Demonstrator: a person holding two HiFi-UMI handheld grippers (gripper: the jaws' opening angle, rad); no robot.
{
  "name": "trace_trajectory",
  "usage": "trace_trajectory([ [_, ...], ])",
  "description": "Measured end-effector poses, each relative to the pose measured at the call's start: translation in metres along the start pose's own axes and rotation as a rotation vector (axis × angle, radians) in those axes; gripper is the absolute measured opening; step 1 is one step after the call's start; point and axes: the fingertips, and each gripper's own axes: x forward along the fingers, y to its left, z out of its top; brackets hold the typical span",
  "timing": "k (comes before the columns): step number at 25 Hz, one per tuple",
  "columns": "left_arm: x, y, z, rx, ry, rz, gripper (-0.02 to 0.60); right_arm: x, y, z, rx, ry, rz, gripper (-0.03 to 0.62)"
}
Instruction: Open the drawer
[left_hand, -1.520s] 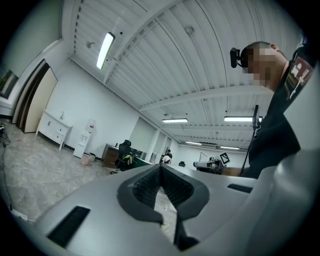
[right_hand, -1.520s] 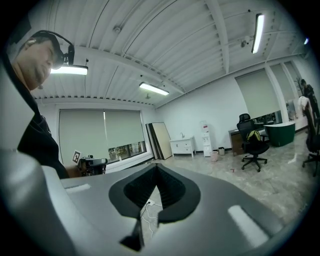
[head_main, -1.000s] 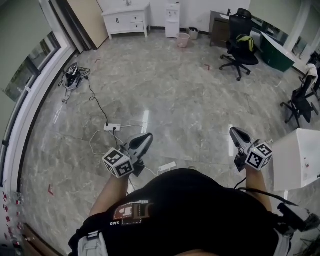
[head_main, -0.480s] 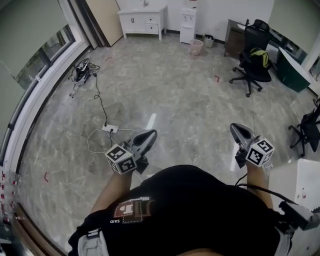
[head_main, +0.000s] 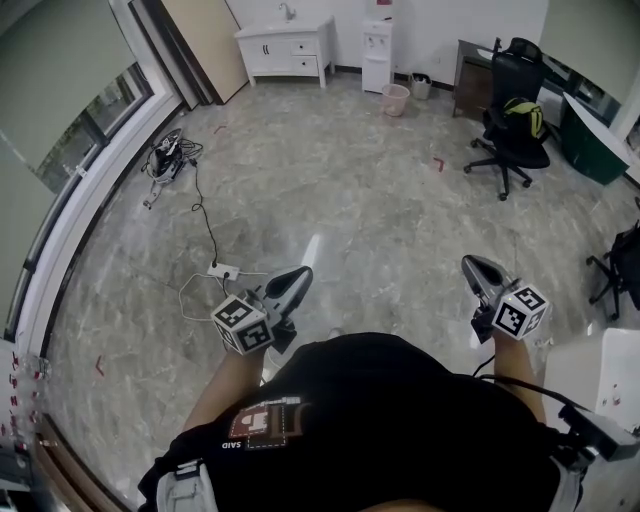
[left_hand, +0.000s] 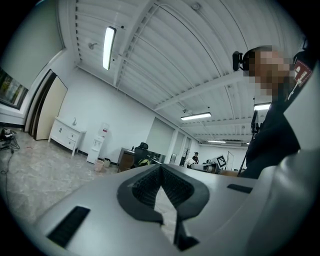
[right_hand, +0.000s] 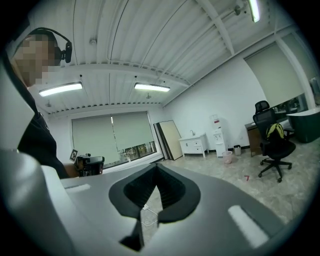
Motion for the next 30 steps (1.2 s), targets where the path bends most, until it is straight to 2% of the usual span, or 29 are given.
trace_trajectory([
  [7, 0.031, 0.064, 0.013, 0.006, -0.003, -0.026, -0.002, 0.053, -0.025, 0.014, -0.035, 0.017, -0.025, -0.002],
  [13, 0.037, 0.153, 0.044, -0.004, -0.028, -0.034, -0.002, 0.143, -0.038, 0.038, -0.05, 0.019, -0.046, -0.002],
  [19, 0.004, 0.258, 0.102, 0.027, -0.034, 0.025, -0.002, 0.271, -0.023, 0.079, -0.076, 0.002, -0.001, -0.002],
  [24, -0.014, 0.334, 0.129, 0.041, -0.034, 0.088, -0.002, 0.366, -0.029, 0.082, -0.054, 0.008, 0.037, -0.002],
  [30, -0.016, 0.396, 0.151, 0.031, -0.05, 0.14, -0.002, 0.45, -0.038, 0.084, -0.056, 0.043, 0.106, -0.002],
])
